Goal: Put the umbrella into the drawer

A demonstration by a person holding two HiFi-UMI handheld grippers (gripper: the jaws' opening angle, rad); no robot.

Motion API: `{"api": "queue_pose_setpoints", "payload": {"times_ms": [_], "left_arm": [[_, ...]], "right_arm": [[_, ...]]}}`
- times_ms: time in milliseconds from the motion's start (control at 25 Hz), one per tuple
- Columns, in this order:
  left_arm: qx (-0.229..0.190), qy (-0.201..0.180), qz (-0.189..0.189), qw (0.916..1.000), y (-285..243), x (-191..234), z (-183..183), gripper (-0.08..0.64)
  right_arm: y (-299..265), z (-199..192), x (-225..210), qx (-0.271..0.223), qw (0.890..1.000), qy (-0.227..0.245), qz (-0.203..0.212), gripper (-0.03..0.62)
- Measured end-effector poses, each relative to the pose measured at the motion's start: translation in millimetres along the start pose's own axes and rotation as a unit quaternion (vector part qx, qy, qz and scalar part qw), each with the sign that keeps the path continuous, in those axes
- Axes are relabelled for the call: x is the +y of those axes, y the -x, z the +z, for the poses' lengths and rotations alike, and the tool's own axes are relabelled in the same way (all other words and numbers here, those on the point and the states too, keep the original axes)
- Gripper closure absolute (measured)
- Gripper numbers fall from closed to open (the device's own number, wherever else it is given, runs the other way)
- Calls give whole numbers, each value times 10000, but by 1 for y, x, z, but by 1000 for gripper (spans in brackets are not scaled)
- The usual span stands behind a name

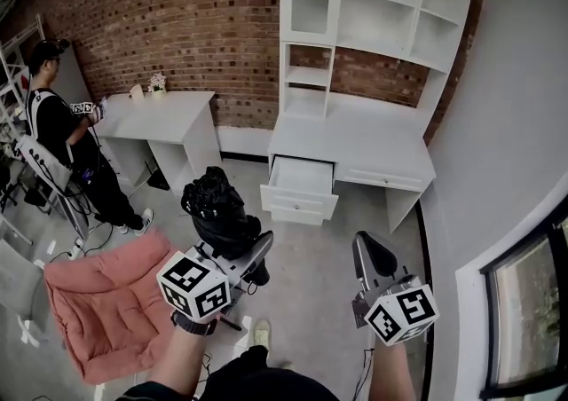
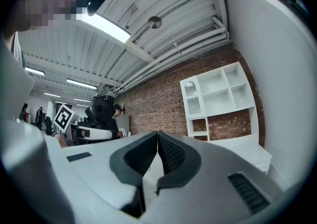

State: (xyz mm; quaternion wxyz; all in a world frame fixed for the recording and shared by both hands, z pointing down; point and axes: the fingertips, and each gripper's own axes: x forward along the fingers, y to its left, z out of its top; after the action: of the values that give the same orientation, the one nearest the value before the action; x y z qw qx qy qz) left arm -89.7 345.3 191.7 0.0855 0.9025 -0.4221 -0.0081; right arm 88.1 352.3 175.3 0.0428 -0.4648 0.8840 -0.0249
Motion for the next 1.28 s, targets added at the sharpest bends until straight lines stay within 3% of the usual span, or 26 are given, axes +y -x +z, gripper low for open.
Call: {"api": "queue_pose_setpoints", "payload": {"times_ms": [160, 400, 760, 1280], "left_arm": [[-23, -27, -69, 10000, -16, 25, -12, 357], [46, 50, -155, 9999, -60, 94, 9, 357], [125, 103, -447, 9989, -104, 172, 10, 357], [311, 196, -561, 9977, -166, 219, -8, 357]], "right_arm": [[-26, -15, -7, -22, 10000, 37, -51, 589], [-109, -8, -23, 139, 9998, 63, -138, 589], [-193, -10, -35, 128, 9990, 161, -391, 589], [-256, -27, -72, 166, 9991, 135, -363, 589]]}}
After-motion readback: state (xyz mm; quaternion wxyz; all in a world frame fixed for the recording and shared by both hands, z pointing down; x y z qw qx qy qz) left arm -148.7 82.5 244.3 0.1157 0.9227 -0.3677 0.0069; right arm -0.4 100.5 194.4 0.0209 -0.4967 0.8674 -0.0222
